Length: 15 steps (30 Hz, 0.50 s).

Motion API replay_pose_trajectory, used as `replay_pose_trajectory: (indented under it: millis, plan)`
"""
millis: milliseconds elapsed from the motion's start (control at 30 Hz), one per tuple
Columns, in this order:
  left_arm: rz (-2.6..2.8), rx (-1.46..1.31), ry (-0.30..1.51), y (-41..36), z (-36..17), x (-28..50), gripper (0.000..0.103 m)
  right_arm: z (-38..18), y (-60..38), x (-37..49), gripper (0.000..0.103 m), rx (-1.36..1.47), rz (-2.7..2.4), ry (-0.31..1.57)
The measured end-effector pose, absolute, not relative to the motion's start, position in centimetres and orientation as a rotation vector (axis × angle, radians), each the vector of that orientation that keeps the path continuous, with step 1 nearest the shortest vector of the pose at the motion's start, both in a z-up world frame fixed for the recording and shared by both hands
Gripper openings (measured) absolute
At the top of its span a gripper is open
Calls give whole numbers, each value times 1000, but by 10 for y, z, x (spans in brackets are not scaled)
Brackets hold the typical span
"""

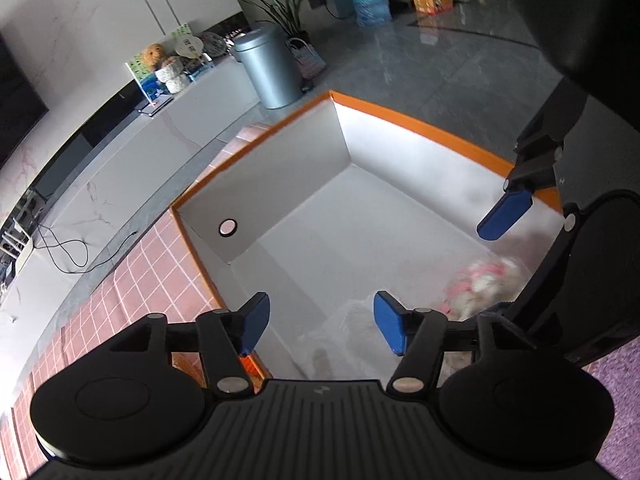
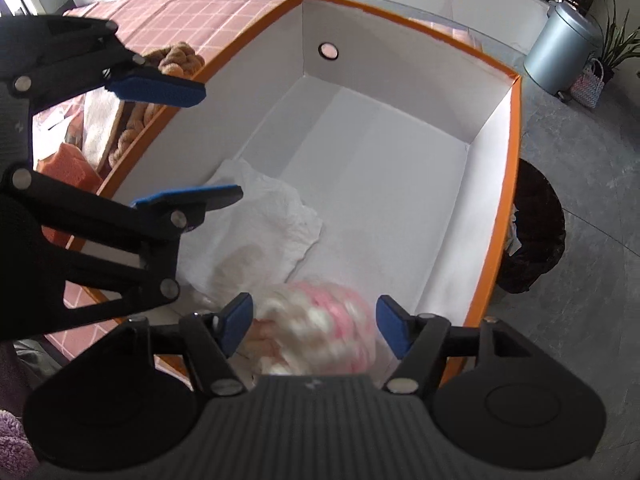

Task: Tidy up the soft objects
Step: 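Lower both items into the orange box and open both grippers, then withdraw both tools from the box back toward the table items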

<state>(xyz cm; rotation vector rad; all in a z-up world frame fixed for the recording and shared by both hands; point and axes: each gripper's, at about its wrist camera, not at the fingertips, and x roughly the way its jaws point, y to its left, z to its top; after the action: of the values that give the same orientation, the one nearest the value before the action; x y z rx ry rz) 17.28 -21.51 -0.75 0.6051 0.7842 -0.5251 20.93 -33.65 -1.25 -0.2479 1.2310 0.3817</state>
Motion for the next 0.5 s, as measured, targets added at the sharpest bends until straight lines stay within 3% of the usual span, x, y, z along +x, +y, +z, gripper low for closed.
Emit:
replay_pose_trajectory:
  millis: [167,500]
  plan:
    - [-488,511,746,-203,11,169,71,8,-347,198,76,-220,344,1160]
    - [-455,294,639,-160,45,132,71,36,-329,144,77,-245,244,956]
